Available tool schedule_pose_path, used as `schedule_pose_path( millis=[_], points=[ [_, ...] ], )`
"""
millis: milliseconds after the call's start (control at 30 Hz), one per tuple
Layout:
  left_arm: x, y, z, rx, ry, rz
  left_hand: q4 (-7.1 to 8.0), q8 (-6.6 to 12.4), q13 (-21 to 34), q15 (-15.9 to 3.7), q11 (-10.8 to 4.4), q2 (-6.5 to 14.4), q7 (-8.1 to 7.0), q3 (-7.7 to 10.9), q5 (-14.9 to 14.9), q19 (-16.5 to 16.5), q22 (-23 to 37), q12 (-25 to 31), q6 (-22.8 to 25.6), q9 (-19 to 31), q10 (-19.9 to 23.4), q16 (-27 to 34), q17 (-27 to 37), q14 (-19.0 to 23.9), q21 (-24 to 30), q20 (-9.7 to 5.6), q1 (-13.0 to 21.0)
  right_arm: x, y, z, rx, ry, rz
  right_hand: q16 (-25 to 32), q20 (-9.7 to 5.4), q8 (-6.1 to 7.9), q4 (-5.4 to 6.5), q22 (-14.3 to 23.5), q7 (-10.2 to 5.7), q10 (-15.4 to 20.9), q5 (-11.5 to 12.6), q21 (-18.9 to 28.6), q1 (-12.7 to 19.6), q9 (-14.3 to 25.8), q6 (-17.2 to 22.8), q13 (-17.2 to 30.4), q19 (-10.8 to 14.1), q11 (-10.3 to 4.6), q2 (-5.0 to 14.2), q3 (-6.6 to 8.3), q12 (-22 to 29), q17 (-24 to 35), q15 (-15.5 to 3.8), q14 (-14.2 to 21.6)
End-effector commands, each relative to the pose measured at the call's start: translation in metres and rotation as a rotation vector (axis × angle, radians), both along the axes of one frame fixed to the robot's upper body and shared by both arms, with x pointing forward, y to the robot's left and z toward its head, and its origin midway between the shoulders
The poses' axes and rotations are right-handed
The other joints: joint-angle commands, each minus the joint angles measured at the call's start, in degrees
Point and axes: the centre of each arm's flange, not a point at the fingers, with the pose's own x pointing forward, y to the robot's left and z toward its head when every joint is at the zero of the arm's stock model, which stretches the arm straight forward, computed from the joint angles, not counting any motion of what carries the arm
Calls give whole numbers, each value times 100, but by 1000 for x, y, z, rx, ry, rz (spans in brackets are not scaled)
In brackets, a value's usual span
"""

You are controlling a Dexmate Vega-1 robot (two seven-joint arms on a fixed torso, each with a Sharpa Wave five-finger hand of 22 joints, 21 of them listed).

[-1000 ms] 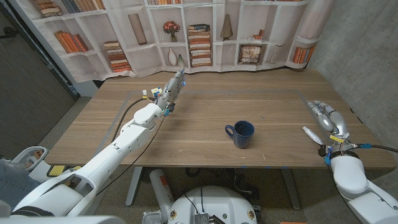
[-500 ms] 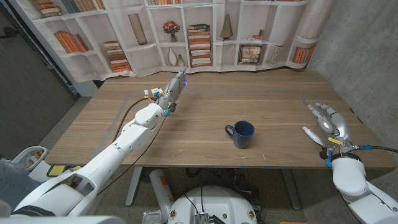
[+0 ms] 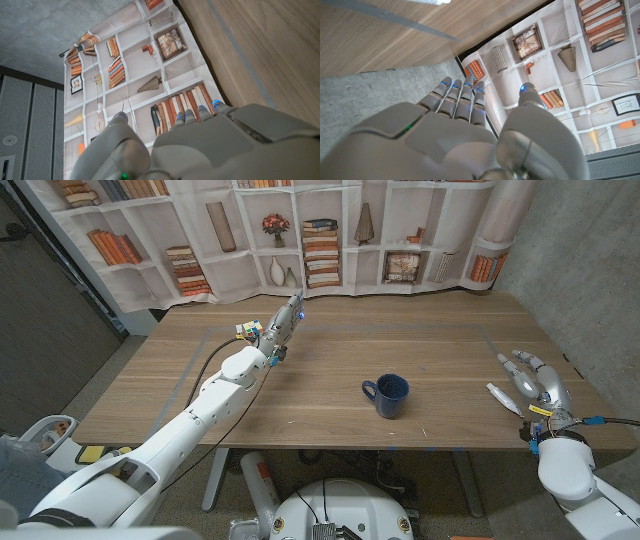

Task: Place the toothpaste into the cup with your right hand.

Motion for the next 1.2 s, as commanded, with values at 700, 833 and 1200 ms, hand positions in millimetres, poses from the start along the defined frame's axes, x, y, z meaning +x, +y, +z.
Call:
schedule_pose_path(
  millis=[700,833,1200],
  points=[
    [0,-2,4,3,-15,-4,-20,-13,30,-47,-15,15,-28,-35,29,-1090,21,-15,-717,11,-749,-2,33,-869,37,28,52,-1,13,-2,-133,102,-122,-13,-52,-16,-86,25,-46,45,64,-17,226,15,62,19,50,-6,-43,38,-11,11,-94,120],
    [-1,-2,6,5,-19,-1,-20,-14,30,-47,-16,17,-31,-38,29,-1091,21,-16,-720,11,-753,-4,34,-873,37,21,53,-1,13,0,-147,114,-143,-5,-48,-19,-97,23,-36,73,76,-18,253,15,70,21,53,30,-67,37,-6,11,-98,153],
    [0,-4,5,5,-17,-8,-21,-14,30,-45,-26,21,-30,-47,28,-1089,21,-16,-720,11,-754,-2,34,-872,39,25,57,-1,14,3,-167,132,-196,11,35,2,-125,21,-55,108,125,-3,337,18,176,28,120,75,-183,17,-12,17,-63,256]
  ],
)
